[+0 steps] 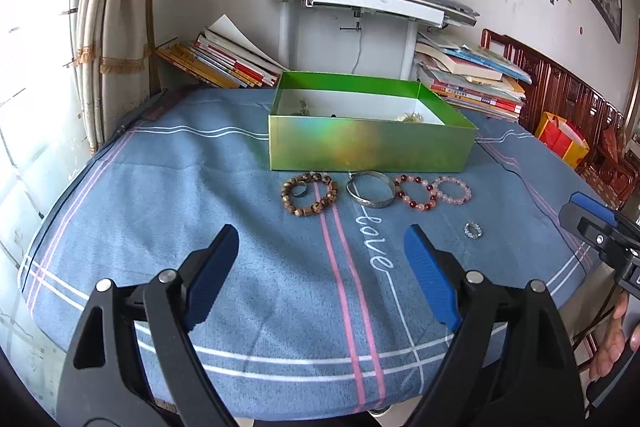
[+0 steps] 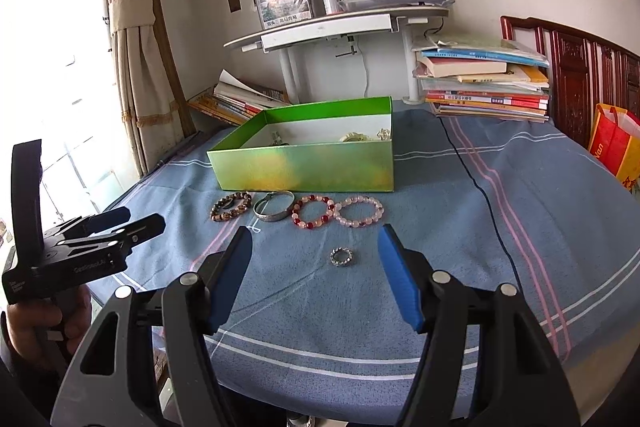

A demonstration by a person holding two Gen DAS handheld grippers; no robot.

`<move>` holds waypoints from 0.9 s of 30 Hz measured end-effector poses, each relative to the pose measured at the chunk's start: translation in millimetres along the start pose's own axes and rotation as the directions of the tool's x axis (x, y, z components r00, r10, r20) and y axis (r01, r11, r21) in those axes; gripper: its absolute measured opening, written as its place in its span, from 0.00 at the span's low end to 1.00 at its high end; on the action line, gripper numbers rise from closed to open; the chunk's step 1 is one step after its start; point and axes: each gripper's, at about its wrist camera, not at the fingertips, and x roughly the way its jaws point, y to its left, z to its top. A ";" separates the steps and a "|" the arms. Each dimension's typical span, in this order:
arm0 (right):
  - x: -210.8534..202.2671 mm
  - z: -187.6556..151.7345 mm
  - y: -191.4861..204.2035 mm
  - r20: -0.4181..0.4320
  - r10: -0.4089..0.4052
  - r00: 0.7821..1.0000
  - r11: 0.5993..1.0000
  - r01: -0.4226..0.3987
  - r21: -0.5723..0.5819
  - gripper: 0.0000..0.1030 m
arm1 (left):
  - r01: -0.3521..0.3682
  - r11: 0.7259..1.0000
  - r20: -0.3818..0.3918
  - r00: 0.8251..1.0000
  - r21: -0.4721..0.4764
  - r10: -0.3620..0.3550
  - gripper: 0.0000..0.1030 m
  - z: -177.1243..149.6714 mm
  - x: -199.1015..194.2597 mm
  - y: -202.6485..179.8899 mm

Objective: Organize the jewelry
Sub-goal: 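Lower the left tool and close it on the brown wooden bead bracelet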

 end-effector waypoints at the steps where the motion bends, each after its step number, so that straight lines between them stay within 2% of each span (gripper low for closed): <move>1: 1.6 -0.6 -0.4 -0.006 0.001 1.000 1.000 -0.001 0.001 0.62 | -0.002 1.000 -0.004 1.000 0.005 0.002 0.81 1.4 3.9 -0.2; 8: 13.7 -1.9 -3.7 -0.031 0.003 1.000 1.000 -0.003 0.002 0.64 | -0.010 1.000 -0.027 1.000 0.021 0.011 0.78 14.3 30.4 0.9; 10: 19.3 -2.2 -6.1 -0.046 0.002 0.999 1.000 -0.002 0.004 0.64 | -0.007 1.000 -0.041 0.999 0.020 0.008 0.74 17.5 38.9 1.4; 14: 30.4 -3.4 -9.1 -0.073 0.006 0.997 1.000 -0.005 0.005 0.64 | 0.014 1.000 -0.079 0.997 0.014 -0.013 0.57 24.0 60.7 2.4; 22: 53.2 -3.9 -19.4 -0.115 0.005 0.993 1.000 -0.003 0.016 0.64 | 0.008 0.996 -0.176 0.984 0.086 0.007 0.56 30.4 109.2 -3.8; 27: 68.8 -4.6 -23.7 -0.143 0.006 0.990 1.000 -0.003 0.022 0.64 | 0.023 0.996 -0.238 0.971 0.088 -0.002 0.44 30.4 132.8 -1.7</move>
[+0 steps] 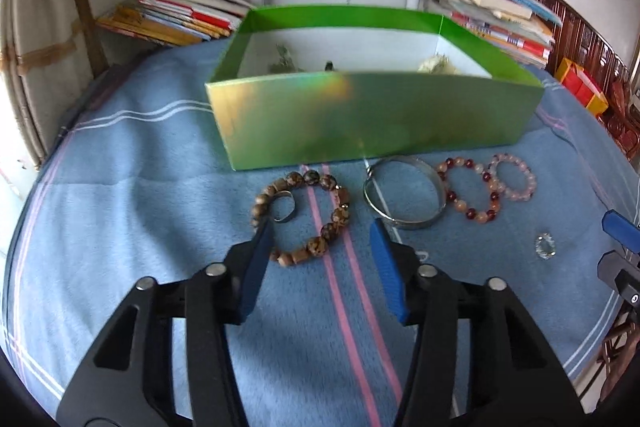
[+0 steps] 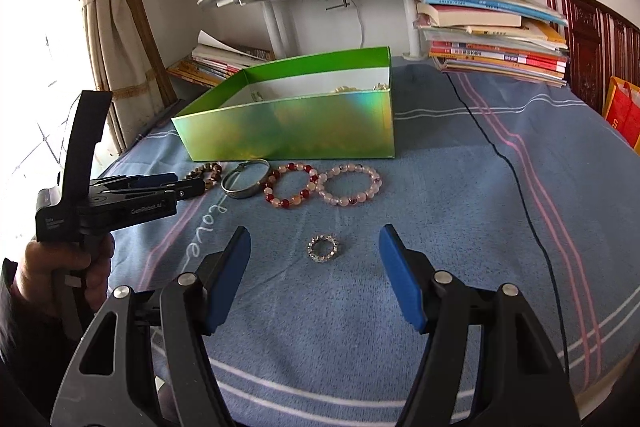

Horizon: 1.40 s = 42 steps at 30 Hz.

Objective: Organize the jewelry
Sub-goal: 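Lower the left tool and close it on the brown wooden bead bracelet, then close the right tool on the silver rhinestone ring while the left tool lifts the bracelet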

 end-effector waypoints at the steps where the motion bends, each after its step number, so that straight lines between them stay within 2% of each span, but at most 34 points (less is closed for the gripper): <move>1: 3.3 0.5 -0.6 -0.007 0.001 1.000 1.000 -0.001 0.000 0.64 | 0.000 1.000 -0.011 1.000 0.005 0.000 0.43 0.6 3.9 -0.1; 8: 10.2 4.6 1.6 -0.014 0.004 1.000 1.000 -0.004 -0.006 0.64 | 0.017 1.000 -0.050 0.999 0.018 -0.016 0.40 5.3 16.8 1.4; 10: 12.6 4.7 2.2 -0.019 0.005 1.000 1.000 -0.005 -0.006 0.64 | 0.014 1.000 -0.050 0.999 0.016 -0.013 0.34 6.9 17.9 3.0; 12: 14.7 4.4 2.8 -0.025 0.006 1.000 1.000 -0.006 -0.008 0.64 | 0.019 1.000 -0.049 0.999 0.009 -0.018 0.15 7.5 17.8 6.2; 13: 14.7 4.1 3.1 -0.027 0.007 1.000 1.000 -0.007 -0.009 0.64 | 0.021 1.000 -0.049 0.999 0.006 -0.021 0.12 7.3 17.7 7.5; 21: 16.7 3.8 5.8 -0.033 0.004 0.999 1.000 -0.004 -0.011 0.64 | 0.038 0.999 -0.036 0.999 -0.020 -0.039 0.10 4.6 14.4 14.6; 25: 17.5 3.2 5.7 -0.037 -0.007 0.999 1.000 0.006 -0.011 0.64 | 0.054 0.997 0.062 0.997 -0.060 -0.050 0.10 5.7 -7.7 21.5; 30: 26.3 1.0 9.1 -0.080 -0.041 0.996 0.999 0.038 -0.037 0.64 | 0.083 0.988 0.224 0.973 -0.131 -0.052 0.10 7.9 -59.8 35.6; 33: 36.8 0.1 8.5 -0.118 -0.056 0.992 0.998 0.052 -0.030 0.63 | 0.078 0.986 0.274 0.961 -0.149 -0.035 0.10 6.6 -87.6 38.6; 38: 50.3 3.9 8.5 -0.145 -0.078 0.986 0.997 0.075 -0.030 0.48 | 0.067 0.986 0.288 0.957 -0.154 -0.020 0.10 -0.8 -110.9 38.9; 41: 52.4 4.5 10.9 -0.147 -0.097 0.984 0.995 0.091 -0.048 0.36 | 0.074 0.983 0.282 0.959 -0.166 -0.025 0.10 -8.8 -116.1 42.6; 42: 52.3 4.5 11.6 -0.149 -0.098 0.984 0.994 0.091 -0.055 0.29 | 0.077 0.983 0.282 0.959 -0.169 -0.026 0.10 -11.8 -116.7 44.2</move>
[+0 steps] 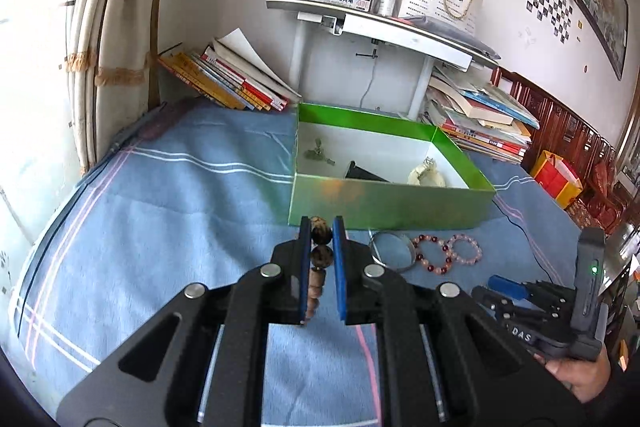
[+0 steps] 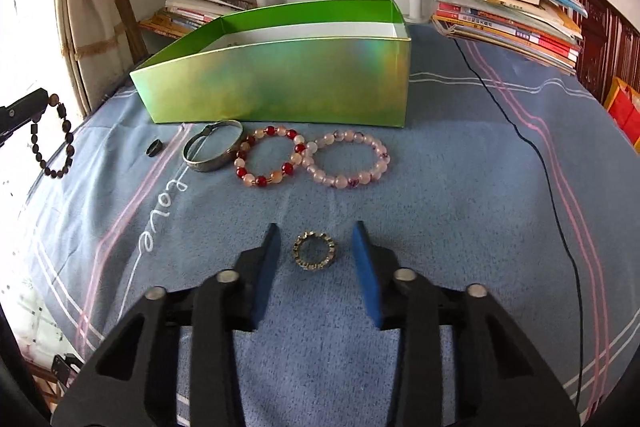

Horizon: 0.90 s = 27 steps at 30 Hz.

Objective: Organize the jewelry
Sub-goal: 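Close the right tool on the silver rhinestone ring while the left tool lifts the bracelet, then carry the brown bracelet and rhinestone ring into the green box with both tools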

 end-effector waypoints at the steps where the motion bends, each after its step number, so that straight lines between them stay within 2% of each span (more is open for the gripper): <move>1: -0.2 -0.6 1.8 -0.003 -0.005 1.000 1.000 0.005 -0.012 0.22 | 0.002 1.000 -0.002 1.000 -0.004 -0.002 0.10 -1.1 -0.8 0.8; 7: -4.2 -2.6 4.7 0.005 0.011 1.000 1.000 -0.011 -0.014 0.20 | 0.021 1.000 -0.001 1.000 -0.006 -0.021 0.10 -6.1 -8.0 1.4; 12: -35.0 3.8 7.6 0.103 0.012 0.995 1.000 -0.010 -0.019 0.20 | 0.033 0.999 0.004 0.999 0.008 -0.033 0.10 -6.7 -17.0 -4.2; 18: -74.6 8.3 10.4 0.222 0.028 0.975 0.999 -0.021 -0.032 0.20 | 0.055 0.998 0.003 0.998 0.029 -0.055 0.10 -12.9 -28.5 -13.8; 27: -94.5 5.7 14.6 0.255 0.033 0.966 0.999 -0.023 -0.044 0.20 | 0.080 0.996 -0.017 0.997 0.040 -0.080 0.10 -23.5 -32.8 -24.0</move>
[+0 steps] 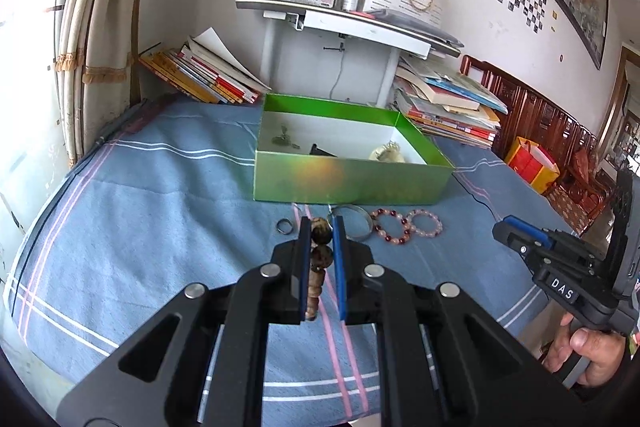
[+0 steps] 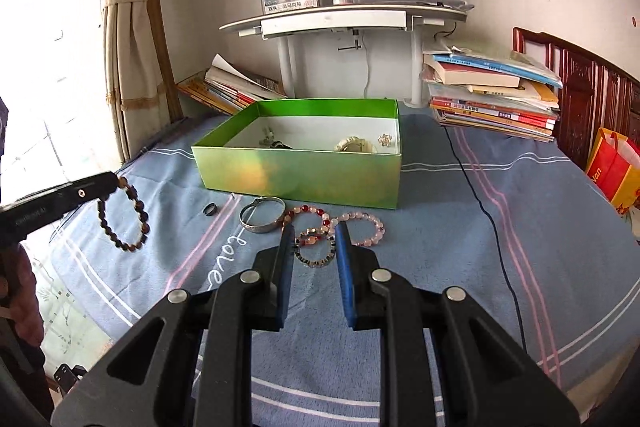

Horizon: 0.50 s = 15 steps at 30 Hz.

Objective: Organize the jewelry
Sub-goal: 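Carry the brown bracelet and rhinestone ring into the green box with both tools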

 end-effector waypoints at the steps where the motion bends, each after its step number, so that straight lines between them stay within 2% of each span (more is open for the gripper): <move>1: -1.7 -0.6 0.3 0.001 0.000 1.000 1.000 0.000 -0.001 0.20 | 0.000 1.000 -0.002 1.000 0.001 0.000 0.10 -0.5 0.2 -0.3; 15: -6.4 -1.7 1.8 0.004 0.013 1.000 1.000 -0.013 0.004 0.20 | -0.020 1.000 -0.037 0.999 0.022 0.021 0.10 -6.4 9.4 -7.1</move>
